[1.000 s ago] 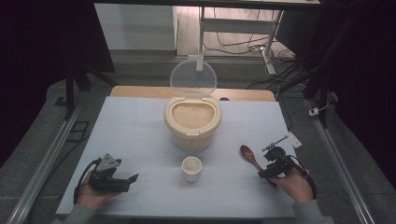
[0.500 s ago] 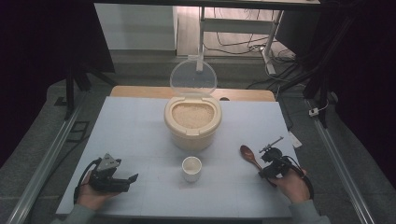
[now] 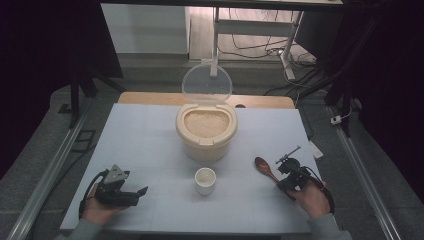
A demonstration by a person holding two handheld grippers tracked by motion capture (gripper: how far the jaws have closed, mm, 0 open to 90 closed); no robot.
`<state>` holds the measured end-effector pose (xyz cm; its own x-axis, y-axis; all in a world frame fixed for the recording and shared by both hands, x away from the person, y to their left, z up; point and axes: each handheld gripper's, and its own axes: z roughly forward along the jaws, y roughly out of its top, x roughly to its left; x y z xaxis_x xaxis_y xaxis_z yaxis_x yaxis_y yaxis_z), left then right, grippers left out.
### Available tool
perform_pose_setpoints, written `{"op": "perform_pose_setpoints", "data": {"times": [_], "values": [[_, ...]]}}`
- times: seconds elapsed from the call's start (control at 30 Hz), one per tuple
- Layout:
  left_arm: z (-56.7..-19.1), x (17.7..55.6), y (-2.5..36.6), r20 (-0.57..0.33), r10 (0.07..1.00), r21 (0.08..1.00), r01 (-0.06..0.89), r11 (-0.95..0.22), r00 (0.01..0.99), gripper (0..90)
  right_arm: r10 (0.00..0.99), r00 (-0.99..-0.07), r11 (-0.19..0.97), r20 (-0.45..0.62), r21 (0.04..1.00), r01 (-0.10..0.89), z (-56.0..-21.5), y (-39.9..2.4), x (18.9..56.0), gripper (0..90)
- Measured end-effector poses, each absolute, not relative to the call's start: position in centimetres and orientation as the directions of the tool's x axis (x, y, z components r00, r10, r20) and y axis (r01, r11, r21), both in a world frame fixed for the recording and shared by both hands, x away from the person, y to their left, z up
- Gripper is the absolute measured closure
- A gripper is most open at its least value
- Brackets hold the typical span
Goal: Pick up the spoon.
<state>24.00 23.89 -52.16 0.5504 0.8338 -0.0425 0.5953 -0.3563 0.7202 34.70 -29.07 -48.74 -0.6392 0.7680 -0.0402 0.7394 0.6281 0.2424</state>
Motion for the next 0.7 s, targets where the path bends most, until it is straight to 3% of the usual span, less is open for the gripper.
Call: {"op": "perform_pose_setpoints", "data": {"times": [0.7], "values": [[-52.2, 24.0, 24.0, -0.038, 0.836, 0.717, 0.598, -0.36, 0.548, 12.3, 0.751, -0.66, 0.604, 0.025, 0.378, 0.702, -46.7, -30.3, 34.2, 79.1]]}}
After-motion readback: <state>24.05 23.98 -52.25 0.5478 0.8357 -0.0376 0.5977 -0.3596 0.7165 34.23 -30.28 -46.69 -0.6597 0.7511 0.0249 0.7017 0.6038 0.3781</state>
